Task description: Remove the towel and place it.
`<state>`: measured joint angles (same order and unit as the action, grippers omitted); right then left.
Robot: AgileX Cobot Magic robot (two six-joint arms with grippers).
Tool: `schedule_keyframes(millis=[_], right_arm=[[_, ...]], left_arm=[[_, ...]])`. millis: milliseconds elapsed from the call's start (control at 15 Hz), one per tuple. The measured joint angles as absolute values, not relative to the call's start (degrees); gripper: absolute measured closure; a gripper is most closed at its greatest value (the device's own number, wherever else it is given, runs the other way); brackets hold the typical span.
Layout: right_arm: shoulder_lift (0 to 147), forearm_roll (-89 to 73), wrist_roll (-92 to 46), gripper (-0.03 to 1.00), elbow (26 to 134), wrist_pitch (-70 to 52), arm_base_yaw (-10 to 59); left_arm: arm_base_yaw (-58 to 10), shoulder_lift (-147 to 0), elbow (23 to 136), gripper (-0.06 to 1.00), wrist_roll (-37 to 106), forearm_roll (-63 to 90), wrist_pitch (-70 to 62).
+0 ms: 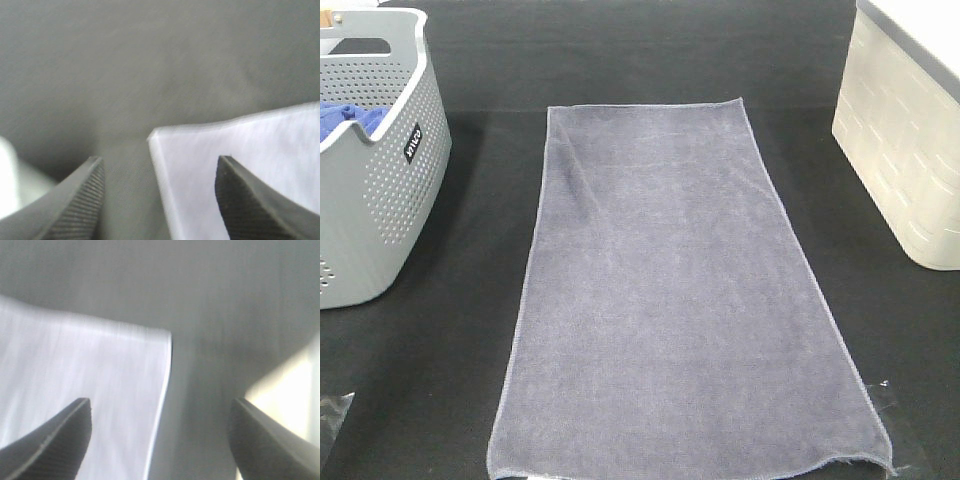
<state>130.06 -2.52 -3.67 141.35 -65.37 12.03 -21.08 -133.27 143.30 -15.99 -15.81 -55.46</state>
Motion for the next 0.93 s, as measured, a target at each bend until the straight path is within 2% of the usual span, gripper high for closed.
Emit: schedule_keyframes(millis=[67, 200, 533, 733, 933], right_arm=[[128.86, -1.83, -3.67, 0.25, 141.35, -69.21, 12.03], [126.97, -1.43, -3.21, 0.25, 139.86, -69.44, 12.03], [119.06, -2.41, -2.18, 0.25, 131.26, -69.84, 12.03], [110.35, -2.69, -2.18, 0.25, 120.26, -69.84, 12.03], [98.78, -2.69, -2.18, 0.25, 106.40, -69.79, 12.03]], left_arm=[[-21.08, -130.00, 143.30, 0.33, -14.15, -16.27, -63.03], [-21.08, -128.11, 143.30, 0.33, -12.66, -17.42, -68.64], [-21.08, -122.10, 140.15, 0.33, -10.20, -15.47, -69.39], [-21.08, -110.75, 127.25, 0.33, -8.54, -14.04, -69.44], [-21.08, -95.80, 108.75, 0.33, -8.42, -13.52, -69.50]])
